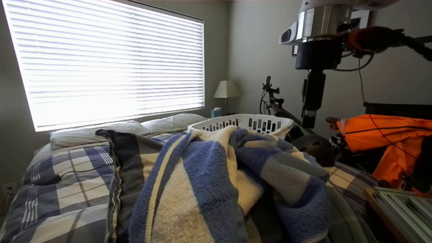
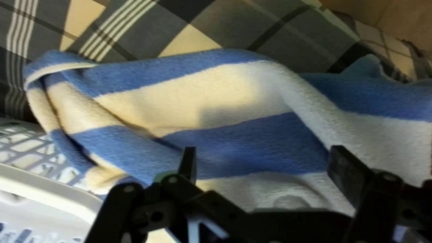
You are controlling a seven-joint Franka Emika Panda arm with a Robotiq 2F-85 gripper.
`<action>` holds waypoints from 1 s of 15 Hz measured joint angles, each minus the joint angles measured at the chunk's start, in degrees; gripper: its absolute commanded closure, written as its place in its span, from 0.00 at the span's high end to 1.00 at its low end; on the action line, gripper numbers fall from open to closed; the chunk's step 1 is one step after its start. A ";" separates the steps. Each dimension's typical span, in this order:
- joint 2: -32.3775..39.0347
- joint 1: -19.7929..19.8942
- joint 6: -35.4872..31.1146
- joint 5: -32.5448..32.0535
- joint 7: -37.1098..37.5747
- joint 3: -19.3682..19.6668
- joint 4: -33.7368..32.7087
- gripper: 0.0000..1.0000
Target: Remove a towel from the basket
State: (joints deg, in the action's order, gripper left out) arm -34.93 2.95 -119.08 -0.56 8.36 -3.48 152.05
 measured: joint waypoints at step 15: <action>2.66 13.45 -6.08 -9.71 -6.46 14.95 -5.61 1.00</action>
State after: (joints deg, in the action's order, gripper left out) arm -32.27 16.40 -125.16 -10.27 1.90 11.46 146.44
